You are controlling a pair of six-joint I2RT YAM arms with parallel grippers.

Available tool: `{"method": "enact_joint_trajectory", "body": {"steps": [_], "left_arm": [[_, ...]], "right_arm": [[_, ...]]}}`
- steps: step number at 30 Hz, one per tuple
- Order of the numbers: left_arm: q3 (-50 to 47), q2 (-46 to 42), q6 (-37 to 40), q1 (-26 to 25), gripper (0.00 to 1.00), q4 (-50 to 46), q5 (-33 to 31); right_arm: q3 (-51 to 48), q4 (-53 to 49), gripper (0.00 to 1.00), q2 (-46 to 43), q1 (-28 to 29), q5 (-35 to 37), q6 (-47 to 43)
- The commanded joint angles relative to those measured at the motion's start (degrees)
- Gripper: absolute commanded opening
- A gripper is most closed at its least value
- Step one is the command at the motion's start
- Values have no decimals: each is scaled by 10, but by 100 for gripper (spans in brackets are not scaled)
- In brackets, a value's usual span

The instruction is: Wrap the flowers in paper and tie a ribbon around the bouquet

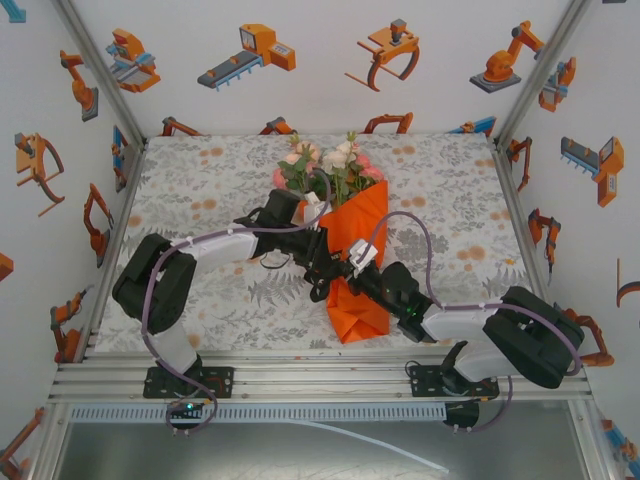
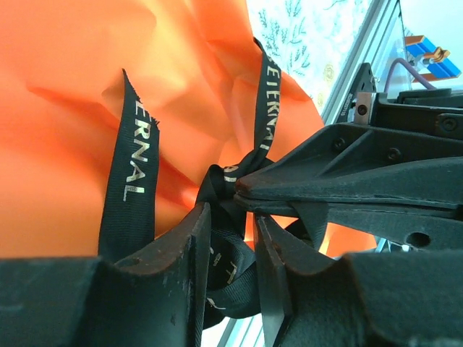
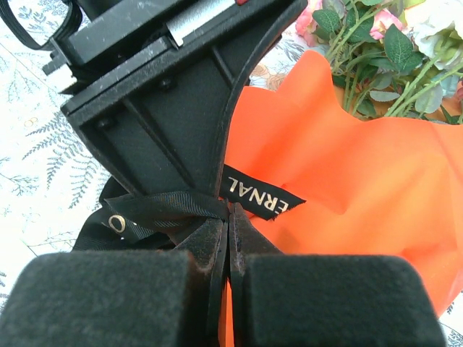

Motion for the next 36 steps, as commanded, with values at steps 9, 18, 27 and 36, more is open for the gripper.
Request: {"method": "enact_joint_trajectory", "body": {"steps": [9, 18, 27, 36], "left_arm": [[4, 12, 31, -10, 31, 0, 11], [5, 2, 29, -10, 0, 4, 12], [-3, -43, -24, 5, 0, 57, -2], [-8, -56, -44, 18, 0, 75, -19]], "right_arm": [[-2, 32, 0, -8, 2, 5, 6], [-4, 31, 0, -8, 2, 10, 5], [-34, -10, 0, -40, 3, -24, 18], [-64, -126, 22, -105, 12, -61, 47]]}}
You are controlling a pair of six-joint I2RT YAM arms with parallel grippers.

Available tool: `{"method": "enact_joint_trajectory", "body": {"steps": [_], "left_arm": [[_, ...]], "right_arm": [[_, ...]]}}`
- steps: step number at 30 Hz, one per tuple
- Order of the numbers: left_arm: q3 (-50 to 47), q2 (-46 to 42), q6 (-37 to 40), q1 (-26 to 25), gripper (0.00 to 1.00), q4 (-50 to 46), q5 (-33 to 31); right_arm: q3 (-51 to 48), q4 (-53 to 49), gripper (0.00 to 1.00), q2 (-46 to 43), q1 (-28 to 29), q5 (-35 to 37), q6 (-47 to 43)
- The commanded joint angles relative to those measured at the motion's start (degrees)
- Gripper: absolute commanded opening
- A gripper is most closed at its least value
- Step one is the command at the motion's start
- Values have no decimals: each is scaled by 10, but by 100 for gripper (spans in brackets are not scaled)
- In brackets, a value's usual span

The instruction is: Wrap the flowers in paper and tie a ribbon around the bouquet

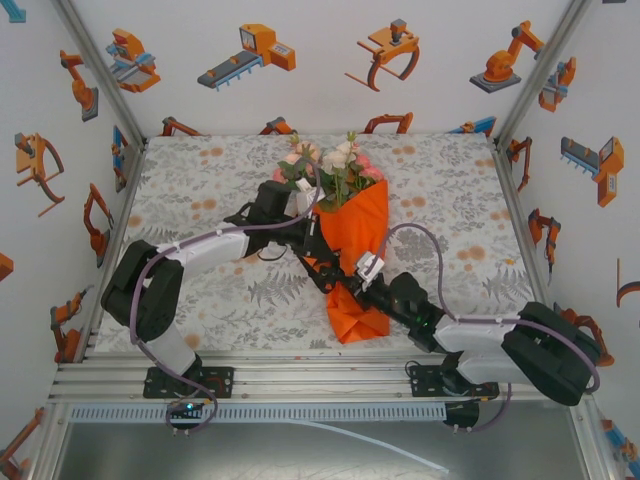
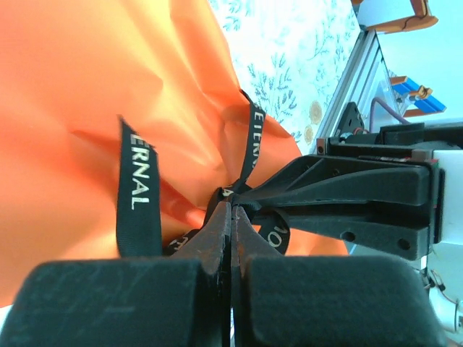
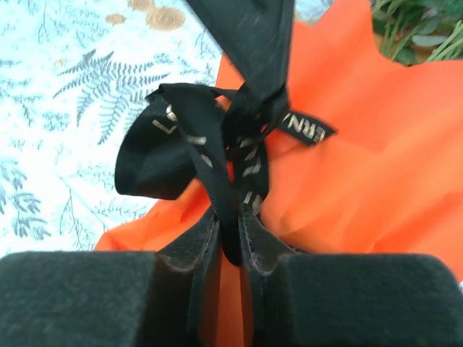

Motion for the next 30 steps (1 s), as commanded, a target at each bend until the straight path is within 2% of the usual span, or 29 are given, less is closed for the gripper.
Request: {"method": "enact_joint_trajectory", "body": {"steps": [1, 4, 8, 11, 17, 22, 26, 30], "left_arm": [[-5, -13, -18, 2, 0, 26, 0], [-8, -11, -21, 1, 0, 32, 1], [-11, -12, -22, 1, 0, 33, 2], [-12, -7, -22, 1, 0, 35, 3], [-12, -10, -25, -3, 0, 38, 4], [-13, -19, -20, -3, 0, 29, 3], [-13, -18, -19, -3, 0, 28, 3], [-13, -18, -20, -4, 0, 31, 6]], "right_arm": [[-7, -62, 30, -37, 8, -26, 27], [-16, -93, 45, -105, 8, -34, 48], [45, -262, 52, -207, 7, -43, 72], [79, -293, 55, -234, -19, -81, 118], [145, -291, 54, -154, -141, -167, 312], [169, -257, 53, -71, -161, -196, 331], [166, -199, 52, -15, -169, -193, 339], [176, -153, 46, 27, -170, -202, 339]]}}
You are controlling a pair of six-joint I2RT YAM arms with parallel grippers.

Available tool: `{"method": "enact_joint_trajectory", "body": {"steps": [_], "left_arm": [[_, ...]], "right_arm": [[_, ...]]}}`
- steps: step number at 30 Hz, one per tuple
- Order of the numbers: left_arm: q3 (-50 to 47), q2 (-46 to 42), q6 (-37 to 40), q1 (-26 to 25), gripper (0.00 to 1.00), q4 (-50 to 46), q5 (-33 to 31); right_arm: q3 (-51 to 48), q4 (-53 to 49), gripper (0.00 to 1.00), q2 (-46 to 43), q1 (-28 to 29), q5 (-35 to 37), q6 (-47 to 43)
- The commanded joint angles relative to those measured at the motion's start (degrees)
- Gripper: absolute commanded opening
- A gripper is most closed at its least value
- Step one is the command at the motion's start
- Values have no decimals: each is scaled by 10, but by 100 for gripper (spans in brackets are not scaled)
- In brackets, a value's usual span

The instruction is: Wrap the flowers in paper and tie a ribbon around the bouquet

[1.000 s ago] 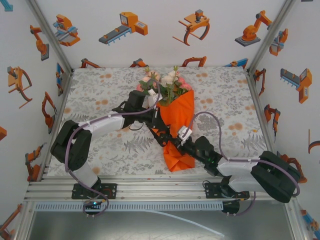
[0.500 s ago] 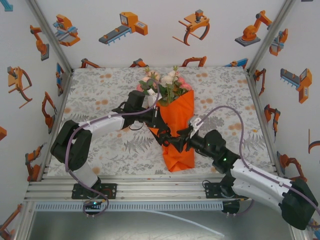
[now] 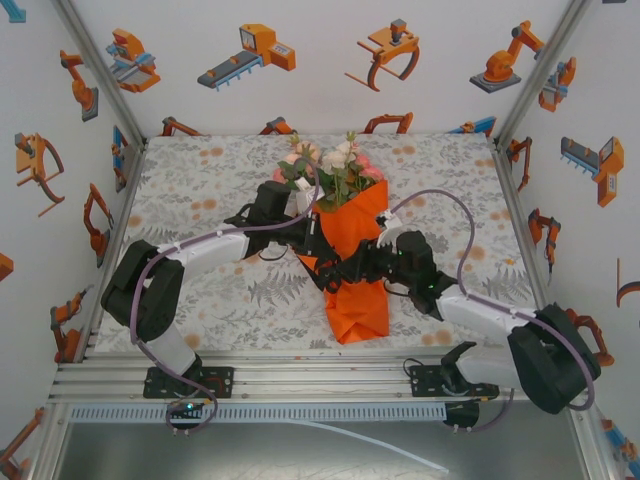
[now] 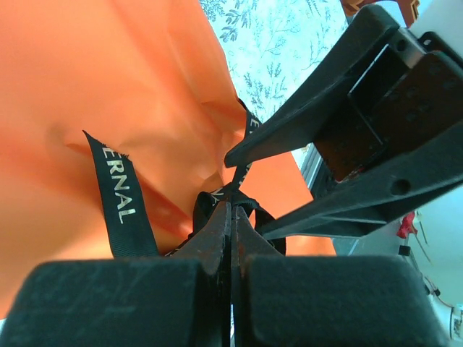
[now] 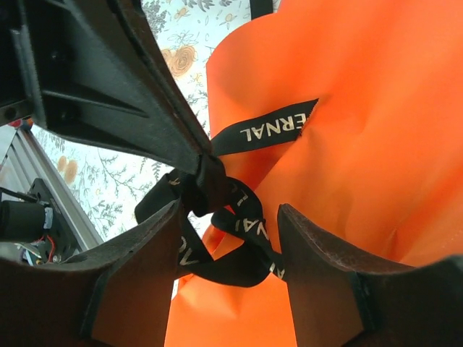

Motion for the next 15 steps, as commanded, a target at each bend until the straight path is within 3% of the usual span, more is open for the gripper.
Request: {"method": "enact_joint_trajectory", "body": {"steps": [1, 8, 10, 12, 15], "left_arm": [[-4, -18, 0, -3, 0, 6, 8], [-5, -22, 7, -2, 0, -2, 8], [-5, -22, 8, -4, 1, -6, 9], [-7, -32, 9, -4, 10, -6, 5], [-51, -95, 3, -10, 19, 27, -68]], "right_arm": [[26, 76, 43, 22, -3, -19, 16], [33, 119, 19, 55, -3, -31, 29], [30, 126, 8, 57, -3, -29, 29], [27, 130, 0, 54, -3, -20, 31], [17, 131, 0, 46, -3, 3, 35]]}}
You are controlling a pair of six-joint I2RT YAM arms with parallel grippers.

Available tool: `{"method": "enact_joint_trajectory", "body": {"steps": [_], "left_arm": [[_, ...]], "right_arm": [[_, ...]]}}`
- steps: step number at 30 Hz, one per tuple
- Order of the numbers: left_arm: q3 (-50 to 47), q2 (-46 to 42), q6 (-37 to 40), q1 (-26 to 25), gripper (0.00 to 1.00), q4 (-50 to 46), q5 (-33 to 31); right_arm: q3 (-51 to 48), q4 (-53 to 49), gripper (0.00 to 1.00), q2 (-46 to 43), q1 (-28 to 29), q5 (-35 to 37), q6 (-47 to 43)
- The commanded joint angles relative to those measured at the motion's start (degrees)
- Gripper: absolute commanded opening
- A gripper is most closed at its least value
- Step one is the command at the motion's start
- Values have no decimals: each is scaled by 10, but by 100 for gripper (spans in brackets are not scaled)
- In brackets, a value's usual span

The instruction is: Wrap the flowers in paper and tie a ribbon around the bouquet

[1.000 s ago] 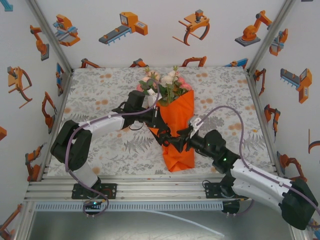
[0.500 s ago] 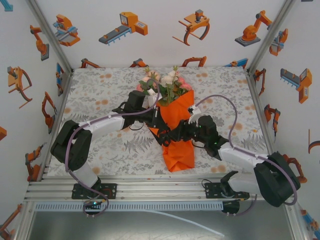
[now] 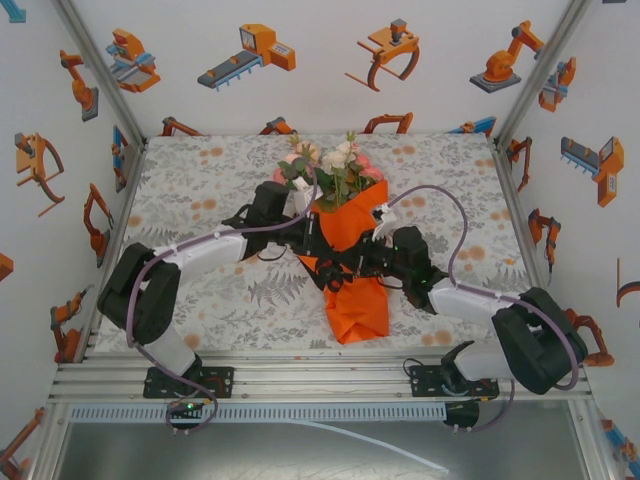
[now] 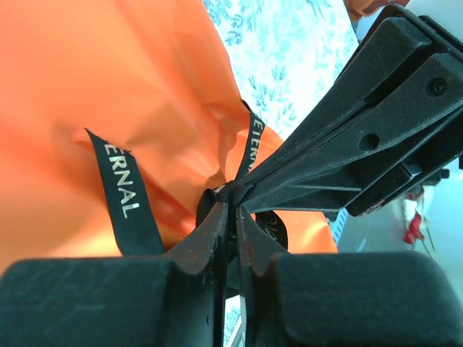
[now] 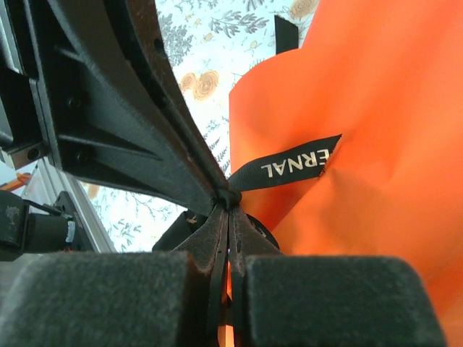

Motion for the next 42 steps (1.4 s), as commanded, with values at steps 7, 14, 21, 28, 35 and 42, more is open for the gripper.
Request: {"method": "enact_joint_trajectory", "body": {"steps": [7, 14, 21, 28, 35, 42], "left_arm": [[-116, -223, -105, -78, 32, -4, -292], [-249, -280, -435, -221, 23, 92, -513], [-223, -243, -503, -274, 34, 68, -608], [-220, -171, -549, -275, 44, 149, -599], [-213, -131, -557, -274, 43, 154, -632], [-216, -115, -553, -262, 24, 184, -621]], "right_arm": [[-10, 42, 0, -23, -2, 45, 14], [-12, 42, 0, -32, 0, 75, 25], [-14, 42, 0, -31, 0, 73, 26], [-14, 42, 0, -29, -1, 71, 25], [-14, 43, 0, -32, 0, 63, 26], [-20, 42, 0, -34, 0, 61, 27]]}}
